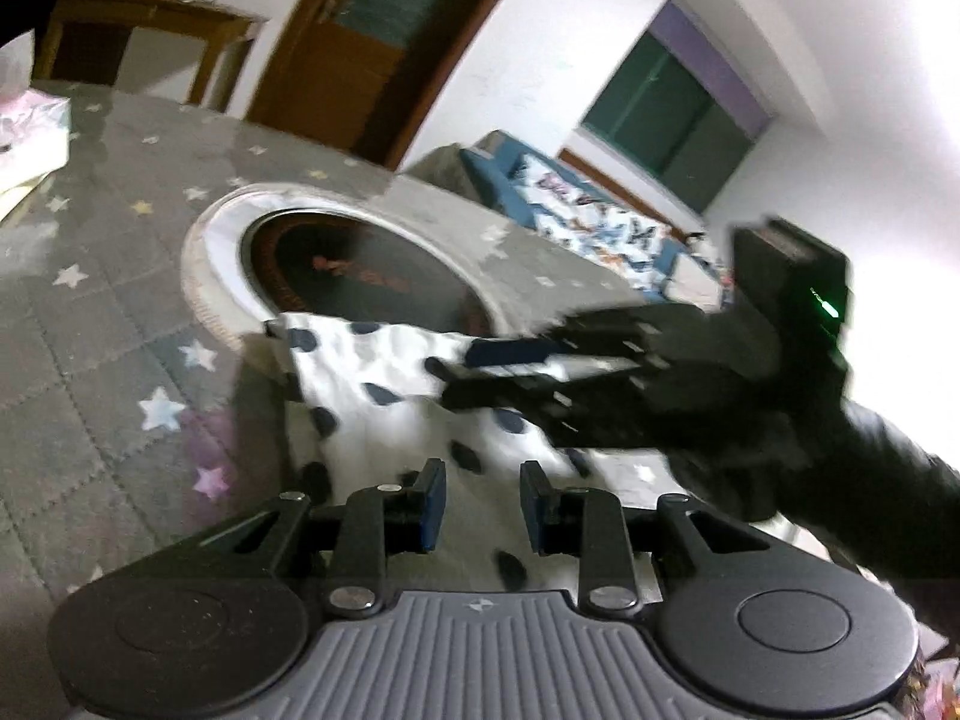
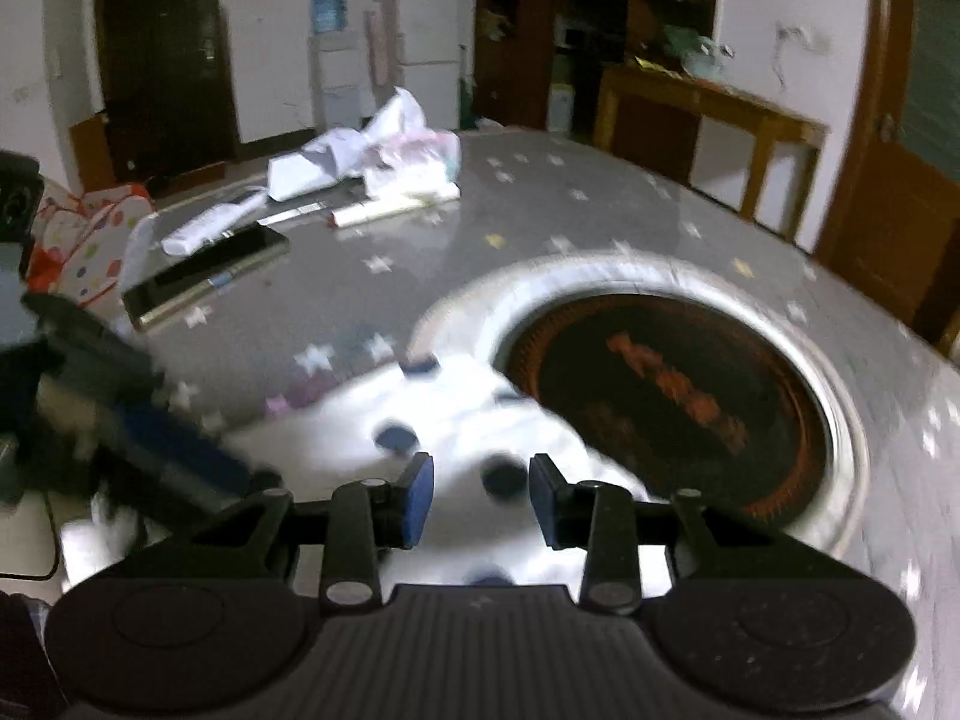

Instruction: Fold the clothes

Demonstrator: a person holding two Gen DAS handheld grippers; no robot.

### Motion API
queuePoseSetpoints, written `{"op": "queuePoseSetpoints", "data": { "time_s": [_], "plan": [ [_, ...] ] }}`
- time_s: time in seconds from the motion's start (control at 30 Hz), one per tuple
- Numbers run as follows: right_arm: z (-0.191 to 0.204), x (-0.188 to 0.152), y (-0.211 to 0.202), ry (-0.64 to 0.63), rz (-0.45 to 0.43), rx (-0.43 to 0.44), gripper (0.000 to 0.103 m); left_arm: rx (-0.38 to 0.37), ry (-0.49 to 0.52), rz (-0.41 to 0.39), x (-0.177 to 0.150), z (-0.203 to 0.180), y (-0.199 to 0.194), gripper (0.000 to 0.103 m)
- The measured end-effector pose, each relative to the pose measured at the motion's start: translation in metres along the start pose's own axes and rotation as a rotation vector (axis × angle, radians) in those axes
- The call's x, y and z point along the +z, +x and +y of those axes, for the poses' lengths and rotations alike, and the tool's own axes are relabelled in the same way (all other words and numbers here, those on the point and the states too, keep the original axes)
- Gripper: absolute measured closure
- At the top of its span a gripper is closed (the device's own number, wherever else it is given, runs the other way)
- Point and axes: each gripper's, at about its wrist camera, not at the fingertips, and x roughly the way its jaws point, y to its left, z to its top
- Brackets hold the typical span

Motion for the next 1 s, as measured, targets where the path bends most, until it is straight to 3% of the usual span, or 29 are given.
{"op": "queuePoseSetpoints", "data": {
  "time_s": [0.13, 0.27, 0.37, 0.47, 0.6, 0.77, 1.0],
  "plan": [
    [-0.012, -0.019, 0.004, 0.066, 0.005, -0.020, 0.068, 0.042, -0.034, 0.043, -0.004, 0.014, 0.012, 0.074],
    [-0.016, -0.023, -0.010, 0.092, -0.028, -0.026, 0.068, 0.041, -0.017, 0.026, -0.005, 0.009, 0.001, 0.073],
    [-0.011, -0.029, -0.028, 0.089, -0.048, -0.023, 0.068, 0.038, 0.038, 0.012, -0.008, 0.000, -0.012, 0.062],
    [-0.006, -0.042, -0.035, 0.084, -0.030, -0.020, 0.068, 0.034, 0.087, 0.020, -0.014, -0.010, -0.020, 0.061],
    [-0.004, -0.056, -0.036, 0.089, -0.002, -0.035, 0.067, 0.057, 0.128, 0.026, -0.027, -0.019, -0.034, 0.049],
    [-0.016, -0.036, -0.047, 0.089, -0.072, -0.060, 0.058, 0.091, 0.152, 0.022, -0.039, -0.020, -0.058, 0.035],
    [-0.062, -0.019, -0.016, 0.188, -0.059, -0.105, 0.056, 0.119, 0.229, 0.052, -0.060, -0.029, -0.064, 0.029]
  ]
}}
